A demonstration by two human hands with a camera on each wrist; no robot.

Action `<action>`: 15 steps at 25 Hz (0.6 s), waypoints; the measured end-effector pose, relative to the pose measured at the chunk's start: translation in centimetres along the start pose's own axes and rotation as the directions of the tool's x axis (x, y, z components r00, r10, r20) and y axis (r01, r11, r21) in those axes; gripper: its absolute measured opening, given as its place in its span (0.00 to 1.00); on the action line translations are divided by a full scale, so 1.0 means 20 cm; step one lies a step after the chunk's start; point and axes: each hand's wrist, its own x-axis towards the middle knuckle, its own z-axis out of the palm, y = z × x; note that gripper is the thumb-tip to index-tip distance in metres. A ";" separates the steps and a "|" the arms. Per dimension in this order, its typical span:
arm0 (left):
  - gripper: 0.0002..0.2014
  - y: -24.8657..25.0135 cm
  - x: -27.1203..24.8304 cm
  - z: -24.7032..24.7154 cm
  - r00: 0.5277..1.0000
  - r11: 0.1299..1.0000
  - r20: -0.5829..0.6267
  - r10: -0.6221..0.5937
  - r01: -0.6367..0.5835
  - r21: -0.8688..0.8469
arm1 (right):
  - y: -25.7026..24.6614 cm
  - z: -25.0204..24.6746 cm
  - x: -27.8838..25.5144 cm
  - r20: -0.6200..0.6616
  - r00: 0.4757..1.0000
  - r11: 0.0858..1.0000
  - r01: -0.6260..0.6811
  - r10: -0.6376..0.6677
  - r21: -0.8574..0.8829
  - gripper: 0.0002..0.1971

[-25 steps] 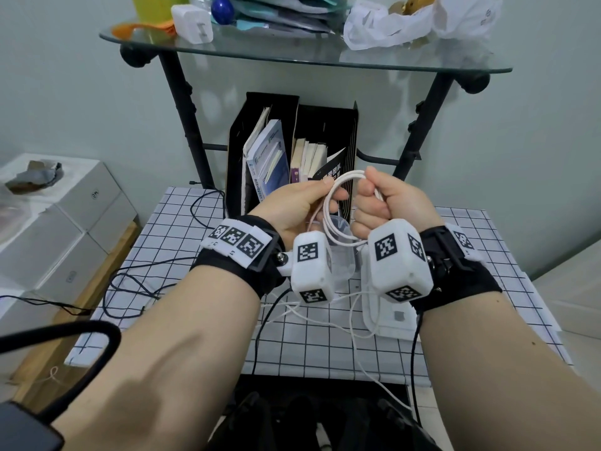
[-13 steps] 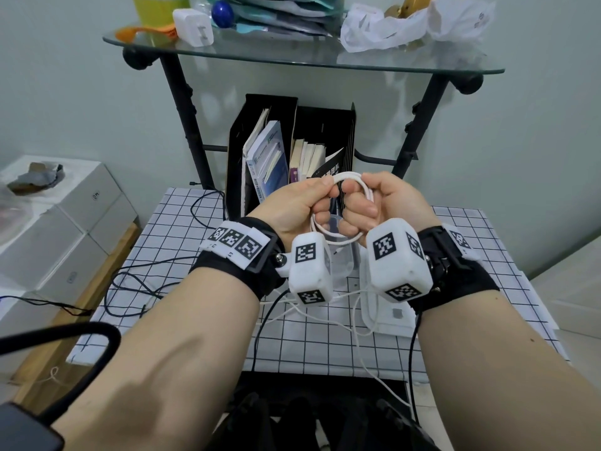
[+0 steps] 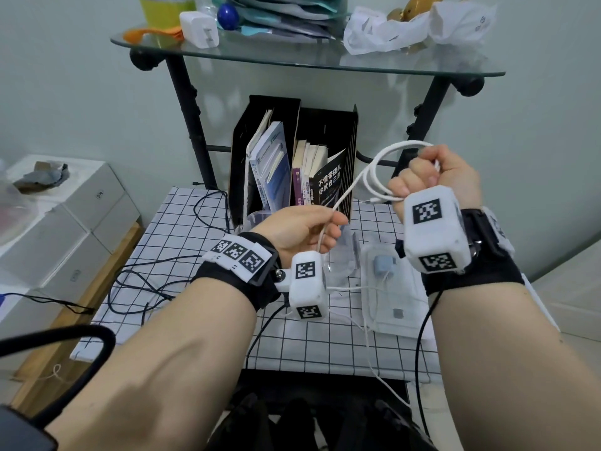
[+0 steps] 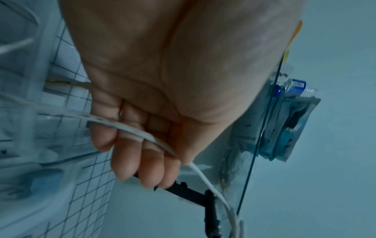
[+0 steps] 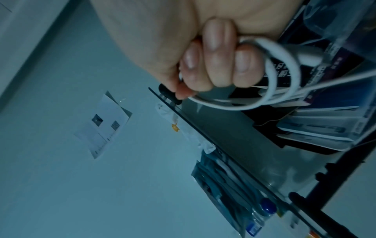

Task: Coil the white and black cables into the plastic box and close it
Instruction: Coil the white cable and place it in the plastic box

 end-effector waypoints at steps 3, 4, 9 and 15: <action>0.08 -0.05 0.01 0.00 0.999 0.994 0.001 -0.054 0.054 0.099 | -0.04 -0.02 0.01 -0.065 0.995 0.994 0.081 -0.077 0.067 0.24; 0.09 -0.06 0.01 0.00 0.997 0.991 -0.013 -0.072 0.073 0.114 | -0.06 -0.03 0.02 -0.091 0.990 0.990 0.117 -0.110 0.077 0.21; 0.09 -0.06 0.02 -0.01 0.998 0.985 0.008 -0.058 0.056 0.161 | -0.07 -0.05 0.01 -0.183 0.949 0.964 0.264 -0.255 0.025 0.16; 0.05 -0.02 0.01 0.01 0.997 0.978 0.066 -0.049 0.035 0.205 | 0.00 -0.01 0.02 -0.154 0.952 0.964 0.263 -0.266 -0.041 0.12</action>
